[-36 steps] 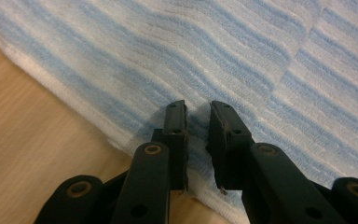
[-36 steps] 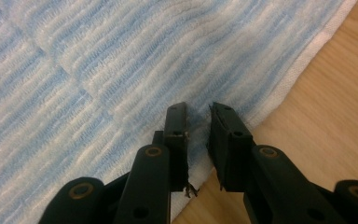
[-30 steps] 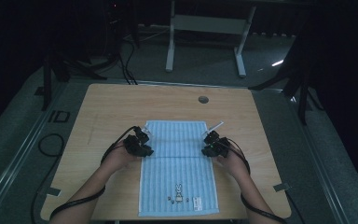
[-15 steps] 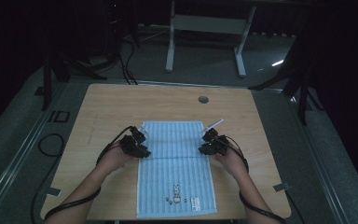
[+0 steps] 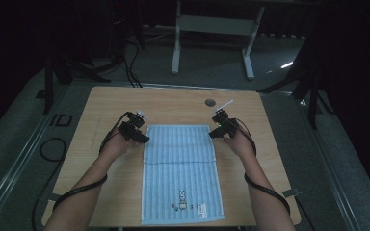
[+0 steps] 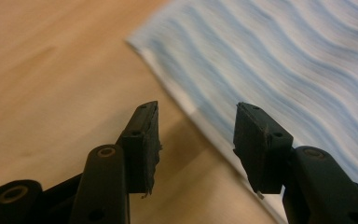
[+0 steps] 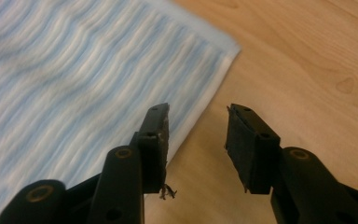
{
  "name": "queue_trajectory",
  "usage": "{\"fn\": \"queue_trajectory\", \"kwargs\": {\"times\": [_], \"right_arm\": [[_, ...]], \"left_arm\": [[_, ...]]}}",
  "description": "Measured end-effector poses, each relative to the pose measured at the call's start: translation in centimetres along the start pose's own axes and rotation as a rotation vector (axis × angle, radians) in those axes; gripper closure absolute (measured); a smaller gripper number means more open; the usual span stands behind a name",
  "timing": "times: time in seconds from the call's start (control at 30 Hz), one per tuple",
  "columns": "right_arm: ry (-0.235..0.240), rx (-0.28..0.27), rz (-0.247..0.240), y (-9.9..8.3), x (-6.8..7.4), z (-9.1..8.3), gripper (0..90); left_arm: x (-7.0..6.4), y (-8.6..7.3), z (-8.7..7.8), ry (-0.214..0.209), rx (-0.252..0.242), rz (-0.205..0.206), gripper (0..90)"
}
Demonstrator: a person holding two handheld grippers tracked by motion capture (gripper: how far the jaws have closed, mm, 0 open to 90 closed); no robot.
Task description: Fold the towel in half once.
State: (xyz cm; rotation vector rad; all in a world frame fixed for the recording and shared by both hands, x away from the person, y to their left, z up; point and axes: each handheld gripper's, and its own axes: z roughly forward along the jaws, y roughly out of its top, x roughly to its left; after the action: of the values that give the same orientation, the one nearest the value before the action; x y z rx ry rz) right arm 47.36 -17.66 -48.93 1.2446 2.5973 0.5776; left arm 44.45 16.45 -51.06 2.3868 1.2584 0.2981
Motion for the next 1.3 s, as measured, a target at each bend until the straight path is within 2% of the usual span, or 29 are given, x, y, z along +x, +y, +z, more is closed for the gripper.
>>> {"fn": "queue_trajectory", "kwargs": {"times": [0.07,0.17,0.23,0.27,0.33,0.37,0.43,0.53,0.67,0.77,0.8,0.87,0.97,1.0,1.1,1.3], "right_arm": [[-0.006,0.004,0.026,0.8,-0.4,0.6,52.9],[-0.014,-0.004,0.063,1.7,-0.9,1.6,48.2],[-0.002,-0.006,0.086,2.1,-1.0,2.4,46.2],[-0.017,-0.001,0.085,2.4,-1.1,2.9,46.2],[-0.024,0.006,0.094,2.7,-1.2,3.7,45.7],[-0.03,0.012,0.108,2.9,-1.3,4.1,45.7],[-0.04,0.009,0.116,3.1,-1.3,4.7,45.7],[-0.04,0.042,0.094,3.3,-0.8,5.6,46.3],[-0.042,0.07,0.072,3.8,-0.2,5.7,56.4],[-0.032,0.091,0.035,4.1,0.4,5.7,71.5],[-0.022,0.098,0.025,4.2,0.6,5.7,78.0],[-0.019,0.106,0.005,4.3,0.9,5.7,85.0],[-0.036,0.099,-0.011,4.4,1.2,5.6,87.0],[-0.031,0.091,-0.008,4.4,1.3,5.5,87.1],[-0.032,0.045,0.007,4.5,0.8,4.4,87.2],[-0.014,-0.033,0.027,5.2,-0.2,1.2,87.2]], "left_arm": [[0.8,0.4,0.4,0.018,-0.014,-0.05,50.1],[1.6,0.9,1.1,0.014,-0.014,-0.077,50.1],[2.1,1.2,1.6,0.013,-0.014,-0.096,50.0],[2.3,1.4,1.8,0.008,-0.017,-0.11,50.0],[2.4,1.7,2.2,0.004,-0.032,-0.117,50.0],[2.5,1.9,2.4,0.007,-0.02,-0.109,48.3],[2.6,2.2,2.7,-0.004,-0.029,-0.118,47.4],[2.6,2.5,3.4,-0.005,-0.015,-0.121,47.4],[2.5,2.7,3.9,-0.004,-0.013,-0.119,46.8],[2.1,2.9,3.9,0.006,0.004,-0.082,47.0],[2.0,3.0,3.9,0.005,0.006,-0.072,49.5],[1.7,3.0,3.8,-0.008,0.005,-0.061,58.2],[1.4,3.2,3.8,-0.045,0.011,-0.057,79.7],[1.4,3.2,3.7,-0.037,0.007,-0.051,85.7],[1.4,3.5,2.7,-0.046,-0.035,-0.055,87.4],[1.6,4.9,-1.7,-0.057,-0.145,-0.047,88.4]]}}
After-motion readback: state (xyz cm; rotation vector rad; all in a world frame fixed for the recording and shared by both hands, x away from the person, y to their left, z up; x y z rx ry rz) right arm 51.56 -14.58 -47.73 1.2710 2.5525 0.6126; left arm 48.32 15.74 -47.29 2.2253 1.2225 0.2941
